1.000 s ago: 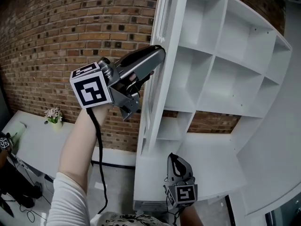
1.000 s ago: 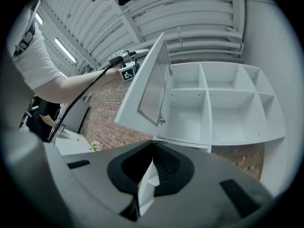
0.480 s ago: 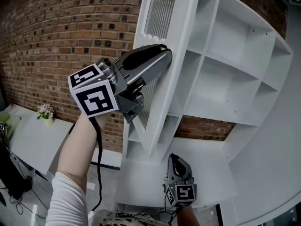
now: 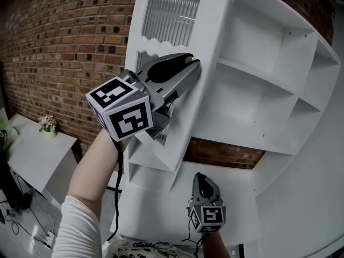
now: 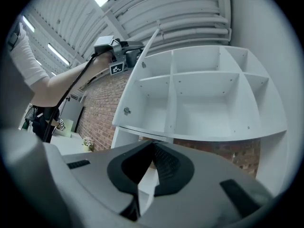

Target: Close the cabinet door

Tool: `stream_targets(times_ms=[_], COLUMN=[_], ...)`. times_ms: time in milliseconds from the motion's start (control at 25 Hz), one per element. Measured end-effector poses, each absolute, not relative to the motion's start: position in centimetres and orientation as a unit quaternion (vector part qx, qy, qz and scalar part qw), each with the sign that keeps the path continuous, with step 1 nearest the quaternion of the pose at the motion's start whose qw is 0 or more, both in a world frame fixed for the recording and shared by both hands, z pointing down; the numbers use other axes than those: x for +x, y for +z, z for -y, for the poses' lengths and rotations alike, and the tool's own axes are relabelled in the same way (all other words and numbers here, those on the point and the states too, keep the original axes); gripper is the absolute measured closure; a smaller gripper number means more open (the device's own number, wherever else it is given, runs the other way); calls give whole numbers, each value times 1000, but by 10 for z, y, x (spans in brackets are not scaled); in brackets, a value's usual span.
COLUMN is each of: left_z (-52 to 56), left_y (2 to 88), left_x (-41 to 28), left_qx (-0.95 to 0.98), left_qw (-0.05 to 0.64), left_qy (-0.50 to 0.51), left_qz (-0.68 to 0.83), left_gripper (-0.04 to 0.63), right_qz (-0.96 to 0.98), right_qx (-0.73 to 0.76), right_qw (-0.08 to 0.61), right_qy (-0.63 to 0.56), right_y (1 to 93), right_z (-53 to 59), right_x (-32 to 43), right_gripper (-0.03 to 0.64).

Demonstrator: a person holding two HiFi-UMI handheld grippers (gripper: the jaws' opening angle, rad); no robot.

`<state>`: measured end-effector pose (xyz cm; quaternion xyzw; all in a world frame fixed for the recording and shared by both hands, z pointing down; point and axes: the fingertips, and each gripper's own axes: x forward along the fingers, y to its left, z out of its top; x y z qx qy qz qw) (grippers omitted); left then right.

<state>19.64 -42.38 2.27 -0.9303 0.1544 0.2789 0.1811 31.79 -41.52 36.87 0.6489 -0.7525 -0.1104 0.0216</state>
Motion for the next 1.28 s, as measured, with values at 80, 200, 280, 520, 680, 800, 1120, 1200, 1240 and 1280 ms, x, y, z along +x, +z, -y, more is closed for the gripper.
stream_targets(times_ms=[80, 200, 280, 520, 680, 800, 1120, 1200, 1240, 1280], left_z=[435, 453, 463, 488, 503, 514, 542, 550, 553, 557], left_y=[22, 22, 22, 23, 22, 23, 23, 25, 26, 25], left_x=[214, 237, 246, 266, 278, 284, 298, 303, 304, 306], left_qx=[-925, -915, -909, -893, -886, -882, -876, -872, -871, -869], left_qw=[193, 210, 215, 237, 256, 266, 270, 272, 273, 274], left_qy=[270, 266, 269, 262, 248, 241, 226, 219, 216, 215], left_qz=[-183, -217, -234, -277, -296, -305, -330, -342, -348, -352], left_gripper=[494, 494, 494, 494, 494, 494, 491, 491, 491, 491], right_qz=[755, 762, 766, 768, 772, 780, 800, 803, 804, 805], right_qx=[646, 638, 633, 632, 626, 616, 594, 591, 589, 588], right_qw=[24, 14, 15, 17, 14, 15, 17, 21, 22, 23], right_qy=[-110, -110, -112, -103, -106, -103, -81, -77, -76, -75], right_y=[367, 363, 363, 370, 368, 371, 390, 395, 397, 399], right_z=[420, 427, 432, 451, 466, 477, 495, 498, 499, 499], right_x=[338, 361, 374, 415, 431, 434, 432, 435, 436, 438], right_gripper=[614, 614, 614, 614, 614, 614, 614, 614, 614, 614])
